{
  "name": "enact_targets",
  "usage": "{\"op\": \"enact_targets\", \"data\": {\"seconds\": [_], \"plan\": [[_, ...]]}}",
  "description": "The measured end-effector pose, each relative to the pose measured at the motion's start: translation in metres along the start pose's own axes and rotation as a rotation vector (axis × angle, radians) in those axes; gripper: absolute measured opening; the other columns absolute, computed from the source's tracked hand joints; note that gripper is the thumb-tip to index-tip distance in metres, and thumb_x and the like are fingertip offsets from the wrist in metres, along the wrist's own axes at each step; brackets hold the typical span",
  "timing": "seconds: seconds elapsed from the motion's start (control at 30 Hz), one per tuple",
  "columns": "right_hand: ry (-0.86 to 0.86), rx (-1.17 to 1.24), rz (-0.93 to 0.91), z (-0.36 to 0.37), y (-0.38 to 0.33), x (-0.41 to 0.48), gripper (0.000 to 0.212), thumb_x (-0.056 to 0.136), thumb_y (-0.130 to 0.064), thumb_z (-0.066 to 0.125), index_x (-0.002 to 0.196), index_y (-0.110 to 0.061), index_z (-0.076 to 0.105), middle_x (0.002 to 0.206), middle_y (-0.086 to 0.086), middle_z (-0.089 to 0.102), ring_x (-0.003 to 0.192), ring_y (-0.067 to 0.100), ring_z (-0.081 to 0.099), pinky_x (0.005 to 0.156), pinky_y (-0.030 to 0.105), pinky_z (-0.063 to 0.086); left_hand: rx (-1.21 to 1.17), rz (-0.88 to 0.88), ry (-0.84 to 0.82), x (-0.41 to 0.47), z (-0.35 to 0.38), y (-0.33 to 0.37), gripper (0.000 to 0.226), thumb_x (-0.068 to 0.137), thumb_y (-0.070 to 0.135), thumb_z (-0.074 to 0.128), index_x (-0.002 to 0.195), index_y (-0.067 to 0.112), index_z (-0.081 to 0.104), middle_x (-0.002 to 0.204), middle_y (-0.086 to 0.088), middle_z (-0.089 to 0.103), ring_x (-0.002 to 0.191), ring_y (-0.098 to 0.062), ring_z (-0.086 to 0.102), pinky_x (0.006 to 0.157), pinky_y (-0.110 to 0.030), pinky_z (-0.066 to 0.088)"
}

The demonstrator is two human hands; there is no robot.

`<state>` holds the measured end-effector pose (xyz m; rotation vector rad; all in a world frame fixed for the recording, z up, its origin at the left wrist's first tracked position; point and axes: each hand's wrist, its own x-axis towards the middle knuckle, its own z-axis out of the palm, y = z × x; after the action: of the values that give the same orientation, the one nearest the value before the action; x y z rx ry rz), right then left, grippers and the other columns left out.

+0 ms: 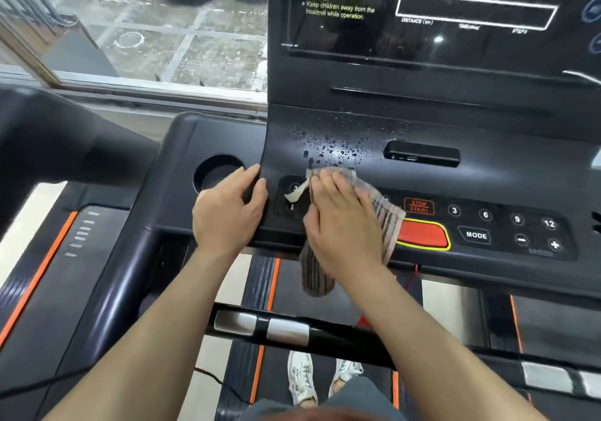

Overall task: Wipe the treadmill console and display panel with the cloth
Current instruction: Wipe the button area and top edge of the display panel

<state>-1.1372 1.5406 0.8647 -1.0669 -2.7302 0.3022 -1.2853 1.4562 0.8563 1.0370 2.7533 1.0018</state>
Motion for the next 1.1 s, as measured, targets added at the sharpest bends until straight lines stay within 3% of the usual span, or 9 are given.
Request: {"op": "enact_targets", "data": {"seconds": [0.13,0.2,0.27,0.4,0.57,0.7,0.83,0.93,1.1], "plan": [[0.005,-0.018,-0.002,-0.002,0.009,-0.035,0.056,0.094,-0.033,0.027,0.142,-0.013,0.049,0.149,0.002,0.045,0.140,0.017,0.038,0.116,0.036,0.023,0.039,0.087,0.028,0.003,0.004,-0.004,0.038,0.090,0.040,0.047,0.119,0.026,0.067,0.110,0.005,0.068,0.107,-0.021,0.058,0.087,-0.039,0.049],[0.012,-0.015,-0.003,-0.007,0.019,-0.049,0.052,0.093,-0.031,0.033,0.138,-0.013,0.054,0.144,0.003,0.051,0.135,0.017,0.045,0.114,0.035,0.023,0.079,0.048,0.051,0.007,0.011,0.006,0.038,0.087,0.034,0.047,0.115,0.015,0.067,0.109,-0.007,0.063,0.106,-0.031,0.051,0.084,-0.042,0.044],[-0.030,-0.024,0.017,-0.010,0.023,-0.022,0.055,0.095,-0.034,0.030,0.143,-0.014,0.048,0.149,0.002,0.045,0.140,0.016,0.036,0.116,0.034,0.017,0.134,-0.054,0.026,0.010,0.018,0.025,0.037,0.086,0.030,0.043,0.110,0.006,0.059,0.109,-0.017,0.055,0.102,-0.038,0.048,0.079,-0.046,0.042],[-0.058,-0.032,0.077,-0.010,0.023,0.012,0.057,0.101,-0.036,0.025,0.154,-0.016,0.023,0.161,-0.001,0.019,0.149,0.014,0.011,0.120,0.038,0.009,0.145,-0.167,-0.003,0.013,0.024,0.037,0.031,0.088,0.031,0.042,0.108,0.009,0.050,0.112,-0.016,0.048,0.098,-0.037,0.049,0.081,-0.045,0.038],[-0.091,-0.074,0.063,-0.021,0.047,-0.055,0.058,0.098,-0.042,0.033,0.152,-0.021,0.031,0.158,-0.005,0.029,0.146,0.012,0.022,0.118,0.038,0.021,0.112,-0.153,0.027,0.012,0.024,0.031,0.026,0.090,0.030,0.049,0.108,0.012,0.051,0.111,-0.013,0.048,0.097,-0.035,0.050,0.082,-0.044,0.037],[-0.023,-0.063,0.209,-0.018,0.041,-0.002,0.062,0.098,-0.045,0.029,0.154,-0.020,0.018,0.162,-0.004,0.016,0.149,0.013,0.009,0.118,0.040,0.011,0.119,-0.130,0.044,0.012,0.024,0.032,0.026,0.090,0.029,0.049,0.109,0.012,0.052,0.110,-0.014,0.049,0.095,-0.035,0.050,0.082,-0.044,0.037],[-0.135,-0.035,-0.044,0.005,-0.024,0.015,0.059,0.100,-0.039,0.025,0.155,-0.020,0.013,0.163,-0.005,0.009,0.149,0.013,0.003,0.119,0.040,0.004,0.098,-0.119,0.082,0.011,0.026,0.030,0.025,0.089,0.024,0.048,0.108,0.009,0.055,0.109,-0.018,0.051,0.095,-0.039,0.053,0.078,-0.047,0.038],[-0.129,-0.030,-0.113,-0.009,0.013,0.001,0.059,0.099,-0.044,0.023,0.154,-0.024,0.018,0.161,-0.009,0.017,0.148,0.009,0.010,0.120,0.040,0.010,0.096,-0.091,0.121,0.009,0.028,0.029,0.030,0.086,0.025,0.042,0.106,0.008,0.056,0.107,-0.019,0.051,0.092,-0.041,0.053,0.077,-0.047,0.039],[-0.151,-0.138,0.093,-0.033,0.084,-0.024,0.064,0.096,-0.049,0.012,0.156,-0.026,0.011,0.163,-0.009,0.007,0.149,0.008,0.002,0.121,0.037,0.003,0.116,-0.088,0.138,0.007,0.028,0.032,0.020,0.091,0.016,0.044,0.104,0.006,0.055,0.104,-0.018,0.050,0.087,-0.037,0.050,0.074,-0.041,0.032]]}}
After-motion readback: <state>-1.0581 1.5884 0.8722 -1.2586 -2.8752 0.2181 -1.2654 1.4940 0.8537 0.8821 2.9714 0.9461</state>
